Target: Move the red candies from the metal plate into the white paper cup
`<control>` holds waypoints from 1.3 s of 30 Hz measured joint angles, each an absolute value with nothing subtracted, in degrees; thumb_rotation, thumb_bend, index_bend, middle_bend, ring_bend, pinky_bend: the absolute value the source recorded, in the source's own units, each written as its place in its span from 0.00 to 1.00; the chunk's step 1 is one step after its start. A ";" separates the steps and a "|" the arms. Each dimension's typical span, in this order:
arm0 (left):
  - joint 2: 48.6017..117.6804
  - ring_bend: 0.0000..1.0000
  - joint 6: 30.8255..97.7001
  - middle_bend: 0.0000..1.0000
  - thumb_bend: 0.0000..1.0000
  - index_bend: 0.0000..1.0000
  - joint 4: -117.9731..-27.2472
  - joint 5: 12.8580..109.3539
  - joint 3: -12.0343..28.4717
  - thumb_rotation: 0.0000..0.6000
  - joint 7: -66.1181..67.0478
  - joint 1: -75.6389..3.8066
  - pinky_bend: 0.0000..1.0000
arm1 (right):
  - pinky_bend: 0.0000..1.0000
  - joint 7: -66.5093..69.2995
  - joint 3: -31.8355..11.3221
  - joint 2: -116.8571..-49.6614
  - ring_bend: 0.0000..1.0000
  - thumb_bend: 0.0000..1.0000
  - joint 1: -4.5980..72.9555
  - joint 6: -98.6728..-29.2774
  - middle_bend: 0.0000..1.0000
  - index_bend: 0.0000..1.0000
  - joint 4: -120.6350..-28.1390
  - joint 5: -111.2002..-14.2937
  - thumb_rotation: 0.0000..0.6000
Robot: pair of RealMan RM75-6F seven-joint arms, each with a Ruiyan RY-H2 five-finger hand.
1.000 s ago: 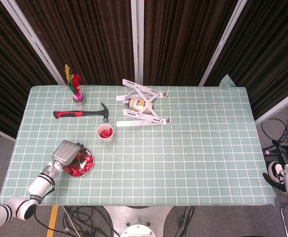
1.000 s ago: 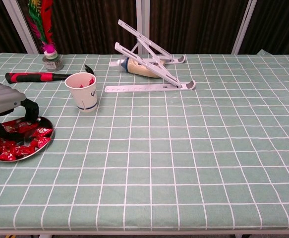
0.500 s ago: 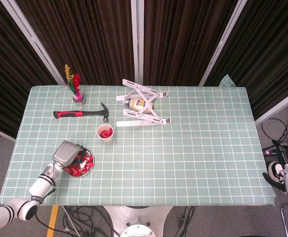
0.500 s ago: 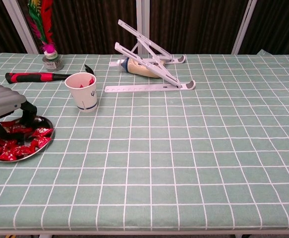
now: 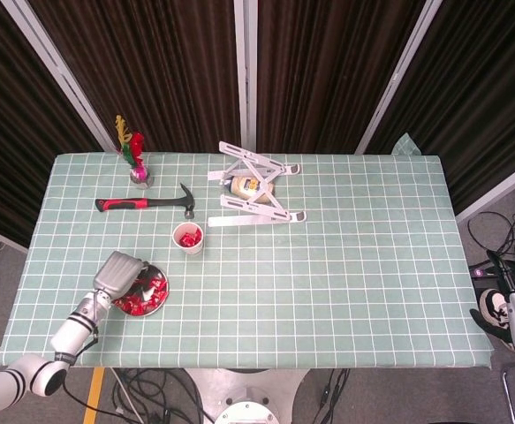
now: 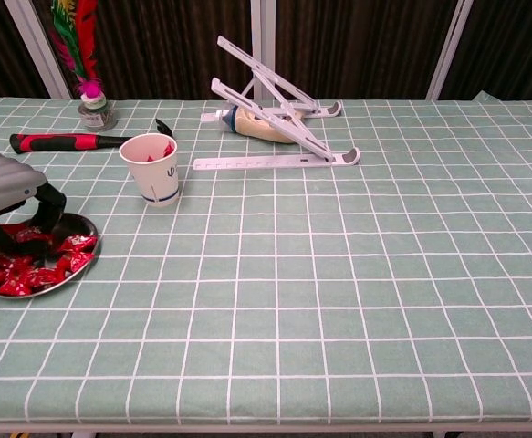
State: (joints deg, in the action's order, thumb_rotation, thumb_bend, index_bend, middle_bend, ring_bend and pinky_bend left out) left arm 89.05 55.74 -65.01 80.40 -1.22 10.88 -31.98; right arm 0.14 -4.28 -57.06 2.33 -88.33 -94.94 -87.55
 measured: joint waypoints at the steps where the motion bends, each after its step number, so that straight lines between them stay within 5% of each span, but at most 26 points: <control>1: 88.72 0.96 55.95 0.72 0.39 0.65 -65.63 80.50 -1.14 1.00 10.66 -31.94 1.00 | 0.46 0.15 -4.28 -57.06 0.17 0.10 2.34 -88.32 0.31 0.08 -94.91 -87.56 1.00; 13: 81.48 0.96 58.39 0.72 0.39 0.64 -77.98 81.69 5.51 1.00 7.24 -35.80 1.00 | 0.46 0.19 -4.31 -57.17 0.17 0.10 2.61 -87.87 0.31 0.08 -94.79 -87.48 1.00; 22: 83.45 0.96 52.14 0.70 0.39 0.63 -77.12 77.86 11.32 1.00 5.82 -43.37 1.00 | 0.46 0.15 -3.91 -57.39 0.17 0.10 2.97 -87.19 0.31 0.08 -94.49 -88.15 1.00; 33: 88.87 0.96 47.37 0.68 0.38 0.61 -71.47 72.74 12.05 1.00 7.91 -47.32 1.00 | 0.46 0.11 -3.30 -57.63 0.17 0.10 3.23 -86.58 0.31 0.08 -94.08 -88.87 1.00; 39: 89.11 0.94 45.82 0.58 0.38 0.48 -70.94 70.64 11.53 1.00 9.72 -47.95 1.00 | 0.44 0.09 -2.96 -58.10 0.17 0.10 3.67 -86.19 0.31 0.08 -93.73 -89.79 1.00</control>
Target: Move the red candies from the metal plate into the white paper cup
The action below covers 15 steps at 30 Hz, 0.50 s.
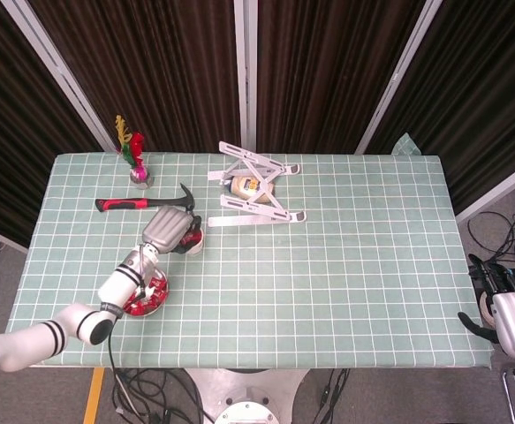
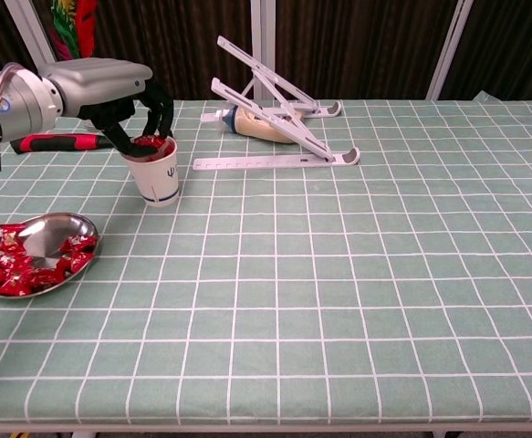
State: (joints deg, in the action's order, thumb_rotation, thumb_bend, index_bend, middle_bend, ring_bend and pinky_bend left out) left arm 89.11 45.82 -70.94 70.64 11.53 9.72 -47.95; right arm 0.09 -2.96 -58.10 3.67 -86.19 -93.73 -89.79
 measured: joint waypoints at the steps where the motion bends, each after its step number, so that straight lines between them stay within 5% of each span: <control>1: 89.05 0.94 45.93 0.55 0.38 0.46 -71.06 70.42 11.45 1.00 10.13 -47.95 1.00 | 0.43 0.08 -2.93 -58.16 0.17 0.10 3.71 -86.21 0.31 0.08 -93.68 -89.90 1.00; 8: 87.60 0.90 47.51 0.42 0.37 0.31 -73.40 69.51 10.79 1.00 13.33 -47.47 1.00 | 0.40 0.06 -2.77 -58.38 0.17 0.10 3.87 -86.15 0.31 0.08 -93.49 -90.15 1.00; 15: 85.21 0.88 52.05 0.38 0.30 0.30 -76.79 69.21 10.51 1.00 13.78 -45.17 1.00 | 0.36 0.05 -2.74 -58.31 0.15 0.10 4.21 -85.92 0.30 0.08 -93.41 -90.47 1.00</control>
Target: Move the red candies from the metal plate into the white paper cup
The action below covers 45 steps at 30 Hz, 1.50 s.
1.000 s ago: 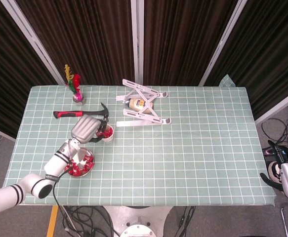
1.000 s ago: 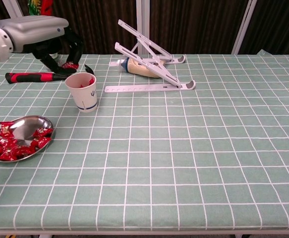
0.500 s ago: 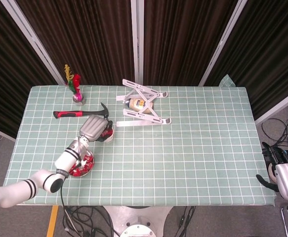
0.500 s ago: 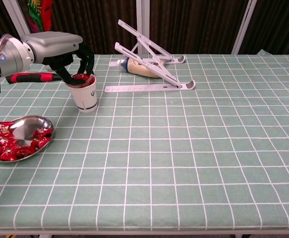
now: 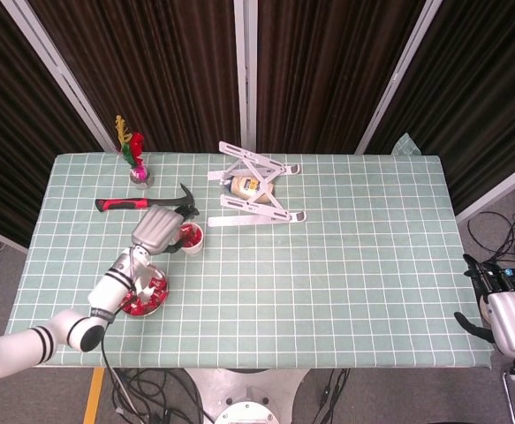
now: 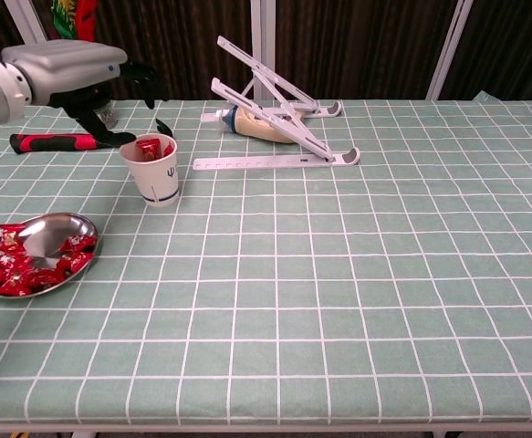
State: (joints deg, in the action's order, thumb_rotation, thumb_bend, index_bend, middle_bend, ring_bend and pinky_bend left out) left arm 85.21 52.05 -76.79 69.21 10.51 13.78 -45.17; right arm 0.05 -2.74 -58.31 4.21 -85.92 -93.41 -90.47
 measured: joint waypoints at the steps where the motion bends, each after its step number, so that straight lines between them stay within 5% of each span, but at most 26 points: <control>1: 84.56 0.88 53.31 0.38 0.29 0.30 -77.53 69.26 10.39 1.00 13.59 -44.31 1.00 | 0.35 0.08 -2.73 -58.31 0.14 0.10 4.27 -85.91 0.29 0.08 -93.36 -90.57 1.00; 11: 78.38 0.88 64.70 0.54 0.26 0.49 -81.20 73.48 4.70 1.00 10.73 -33.60 1.00 | 0.27 0.93 -2.49 -58.60 0.09 0.10 5.23 -85.57 0.26 0.08 -92.28 -92.15 1.00; 22: 78.90 0.89 61.79 0.57 0.29 0.50 -76.65 80.13 -3.36 1.00 9.45 -29.91 1.00 | 0.27 0.91 -2.43 -58.69 0.09 0.10 5.16 -86.26 0.26 0.08 -92.52 -92.27 1.00; 26: 80.19 0.89 61.62 0.63 0.29 0.50 -75.44 81.29 -3.75 1.00 10.72 -29.70 1.00 | 0.27 0.89 -2.37 -58.58 0.09 0.10 5.10 -86.31 0.26 0.08 -92.59 -92.14 1.00; 32: 81.20 0.94 61.00 0.93 0.29 0.49 -72.79 82.00 -3.30 1.00 13.12 -30.03 1.00 | 0.27 0.95 -2.39 -58.38 0.10 0.10 5.00 -86.46 0.27 0.08 -92.73 -91.86 1.00; 45: 81.85 0.96 55.50 0.95 0.30 0.48 -69.59 82.93 -3.56 1.00 15.11 -32.17 1.00 | 0.28 0.74 -2.44 -58.34 0.10 0.10 4.99 -86.28 0.27 0.08 -93.11 -91.31 1.00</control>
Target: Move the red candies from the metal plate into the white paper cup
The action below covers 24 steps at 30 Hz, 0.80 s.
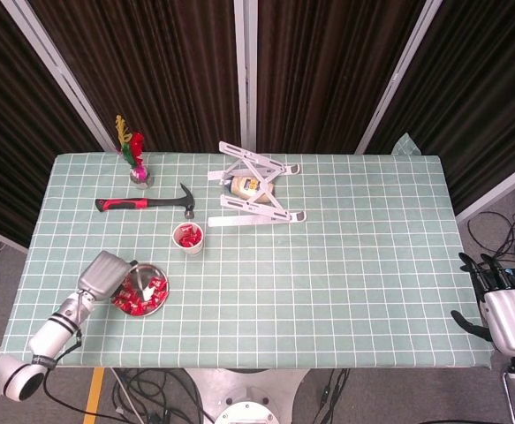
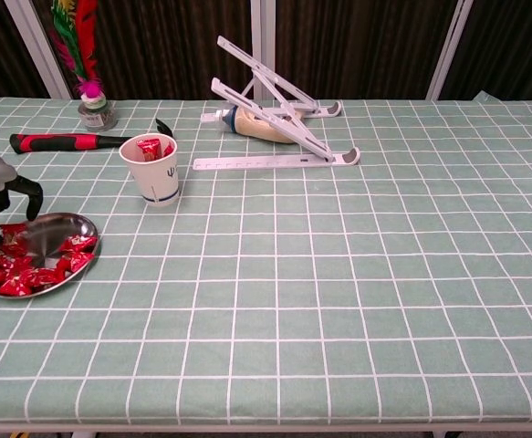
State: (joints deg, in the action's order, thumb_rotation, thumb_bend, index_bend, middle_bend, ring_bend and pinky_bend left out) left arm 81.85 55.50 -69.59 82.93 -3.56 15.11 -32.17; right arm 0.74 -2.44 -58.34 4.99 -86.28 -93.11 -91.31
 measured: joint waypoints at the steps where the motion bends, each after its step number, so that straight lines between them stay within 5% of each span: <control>1: 82.04 0.96 55.18 0.96 0.30 0.48 -69.30 82.94 -3.55 1.00 15.14 -32.26 1.00 | 0.28 0.71 -2.42 -58.33 0.10 0.10 4.96 -86.30 0.27 0.08 -93.15 -91.30 1.00; 24: 85.86 0.96 52.29 0.97 0.36 0.56 -62.46 83.09 -3.82 1.00 11.07 -31.96 1.00 | 0.31 0.17 -2.40 -57.95 0.10 0.10 4.74 -86.45 0.28 0.08 -93.96 -90.94 1.00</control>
